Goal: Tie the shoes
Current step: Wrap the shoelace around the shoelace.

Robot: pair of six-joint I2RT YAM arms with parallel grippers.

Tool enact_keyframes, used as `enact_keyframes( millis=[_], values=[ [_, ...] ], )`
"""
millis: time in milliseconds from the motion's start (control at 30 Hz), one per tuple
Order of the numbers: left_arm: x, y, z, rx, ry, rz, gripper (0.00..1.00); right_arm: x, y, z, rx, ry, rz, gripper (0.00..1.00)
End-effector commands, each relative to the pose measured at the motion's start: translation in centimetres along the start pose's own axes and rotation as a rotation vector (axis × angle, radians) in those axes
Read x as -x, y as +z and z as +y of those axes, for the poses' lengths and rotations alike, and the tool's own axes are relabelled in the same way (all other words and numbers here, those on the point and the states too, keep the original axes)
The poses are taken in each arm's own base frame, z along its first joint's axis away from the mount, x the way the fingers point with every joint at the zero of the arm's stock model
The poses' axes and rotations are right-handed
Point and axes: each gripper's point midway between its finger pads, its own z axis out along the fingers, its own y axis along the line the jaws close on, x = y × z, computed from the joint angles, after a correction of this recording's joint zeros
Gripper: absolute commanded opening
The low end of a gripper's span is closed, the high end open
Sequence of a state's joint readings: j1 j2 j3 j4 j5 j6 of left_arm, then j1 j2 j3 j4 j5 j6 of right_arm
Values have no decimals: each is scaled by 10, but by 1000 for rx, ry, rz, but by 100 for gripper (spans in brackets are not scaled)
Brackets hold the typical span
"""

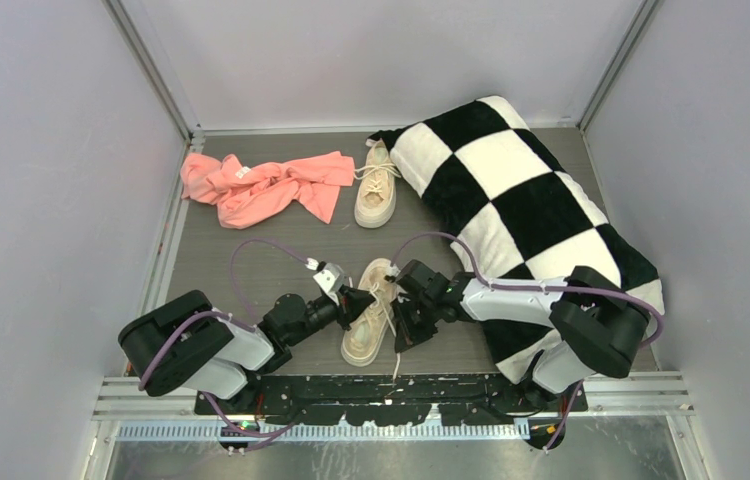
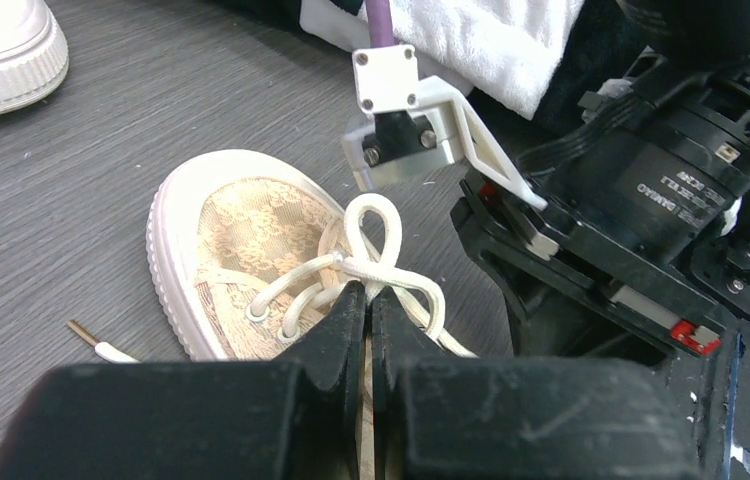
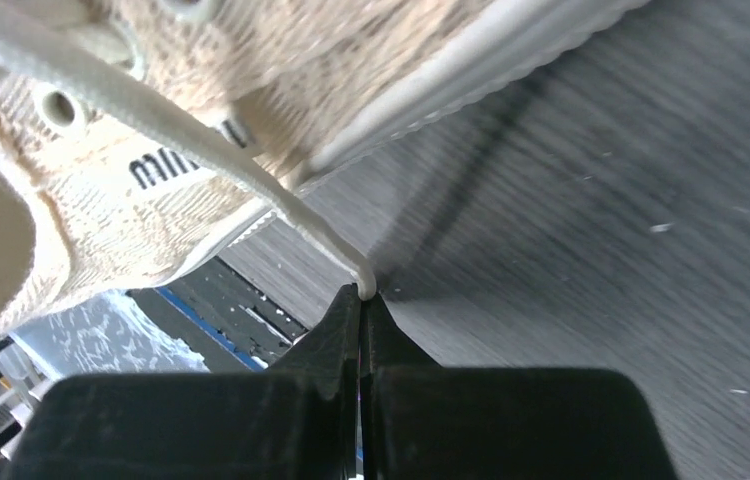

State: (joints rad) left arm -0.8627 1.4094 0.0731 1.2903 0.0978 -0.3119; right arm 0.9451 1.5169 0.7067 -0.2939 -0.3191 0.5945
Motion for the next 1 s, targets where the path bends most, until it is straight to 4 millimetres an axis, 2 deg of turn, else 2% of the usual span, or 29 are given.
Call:
enact_keyframes(
  millis=[0,200,333,367,433,467,500,700,833,967],
  values=[
    [23,1,3,20,18,-96,0,-10,0,7,32,-43,33,1],
    [22,0,4,26,18,-95,0,-12,-2,4,19,-47,28,1],
    [19,0,3,19,14,-83,0,-6,-10,1,-17,-63,-6,2],
    [18,1,2,10,16,-79,0,-3,-14,-1,-34,-71,-21,9],
    [16,2,1,1,12,-70,0,4,-23,-3,-64,-93,-64,33],
    [15,2,0,0,10,-68,0,9,-29,-4,-81,-102,-91,41],
    [15,2,0,-2,8,-67,0,14,-35,-4,-88,-114,-121,44],
    [17,2,0,-1,13,-76,0,61,-69,21,-28,-142,-387,47],
    [18,3,0,-2,11,-78,0,93,-79,37,16,-121,-518,52],
    [18,3,0,-4,9,-77,0,115,-78,42,8,-116,-593,57]
  ],
)
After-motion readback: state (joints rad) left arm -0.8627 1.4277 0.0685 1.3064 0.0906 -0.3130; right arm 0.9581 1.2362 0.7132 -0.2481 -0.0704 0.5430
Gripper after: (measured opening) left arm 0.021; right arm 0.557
